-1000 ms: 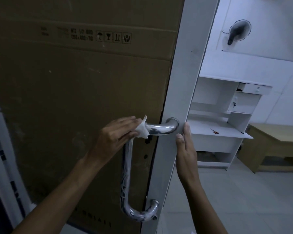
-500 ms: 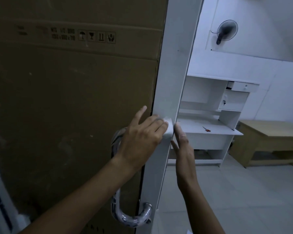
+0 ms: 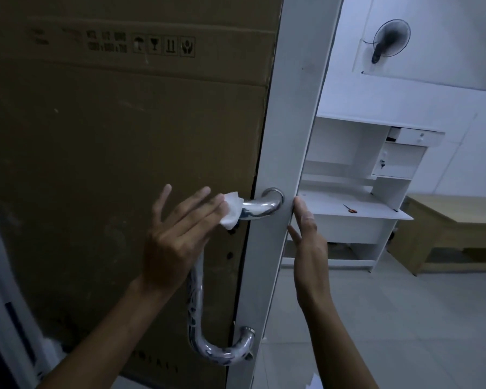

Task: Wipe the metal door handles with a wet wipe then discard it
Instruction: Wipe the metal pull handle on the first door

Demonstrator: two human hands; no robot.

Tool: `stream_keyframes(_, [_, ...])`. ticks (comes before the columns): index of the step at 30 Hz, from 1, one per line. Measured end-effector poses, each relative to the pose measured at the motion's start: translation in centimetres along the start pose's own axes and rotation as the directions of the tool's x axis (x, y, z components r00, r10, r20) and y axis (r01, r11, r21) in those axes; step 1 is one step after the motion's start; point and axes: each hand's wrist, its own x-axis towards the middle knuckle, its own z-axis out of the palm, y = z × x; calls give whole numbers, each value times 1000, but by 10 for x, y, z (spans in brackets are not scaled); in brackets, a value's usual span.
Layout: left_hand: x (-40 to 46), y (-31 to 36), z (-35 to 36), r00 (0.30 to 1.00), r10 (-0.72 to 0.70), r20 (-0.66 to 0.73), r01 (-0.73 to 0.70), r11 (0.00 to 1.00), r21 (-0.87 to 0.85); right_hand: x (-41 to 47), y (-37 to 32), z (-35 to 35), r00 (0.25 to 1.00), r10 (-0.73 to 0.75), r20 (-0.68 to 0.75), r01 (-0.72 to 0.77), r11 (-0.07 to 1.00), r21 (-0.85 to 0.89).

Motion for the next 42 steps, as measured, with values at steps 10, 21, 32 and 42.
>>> stream_keyframes(10, [30,14,15,949,317,-4,-313,938,151,2,1,0,1000,-17,-14,17,998,56])
stream_keyframes(21, [78,71,25,891,-32,453,-100,959,265,3,-2,-4,1000,-19,8,19,997,71])
stream_keyframes(32, [101,101,20,764,-451,462,337,889,311,5,-8,-13,999,-4,40,3,1000,18])
stream_keyframes(42, [119,41,10,476,-562,676,586,776,233,5,-7,-6,999,17,35,-16,1000,-19])
